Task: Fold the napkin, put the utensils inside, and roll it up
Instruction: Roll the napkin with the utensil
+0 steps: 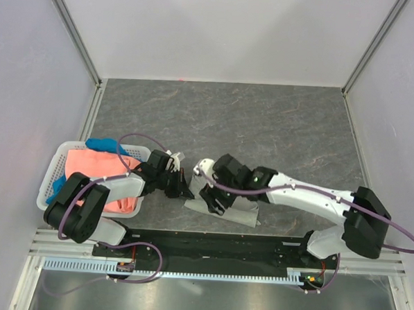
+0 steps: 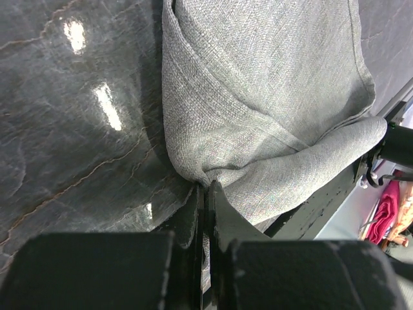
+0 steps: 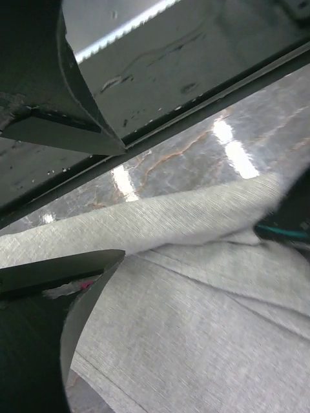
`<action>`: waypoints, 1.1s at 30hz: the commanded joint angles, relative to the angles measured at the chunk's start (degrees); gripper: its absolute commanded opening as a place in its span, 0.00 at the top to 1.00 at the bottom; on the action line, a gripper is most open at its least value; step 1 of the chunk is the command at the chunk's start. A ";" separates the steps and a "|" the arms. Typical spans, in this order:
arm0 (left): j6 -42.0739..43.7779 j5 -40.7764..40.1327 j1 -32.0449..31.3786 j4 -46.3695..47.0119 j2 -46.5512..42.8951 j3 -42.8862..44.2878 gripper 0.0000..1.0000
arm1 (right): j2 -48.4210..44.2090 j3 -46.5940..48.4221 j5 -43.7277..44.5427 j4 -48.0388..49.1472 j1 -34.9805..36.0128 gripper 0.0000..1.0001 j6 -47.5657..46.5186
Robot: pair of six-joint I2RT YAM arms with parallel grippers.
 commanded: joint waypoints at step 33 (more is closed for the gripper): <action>2.39 -1.64 -0.28 -4.37 -6.82 4.22 0.43 | 13.35 -5.21 -8.99 1.02 0.25 0.73 0.64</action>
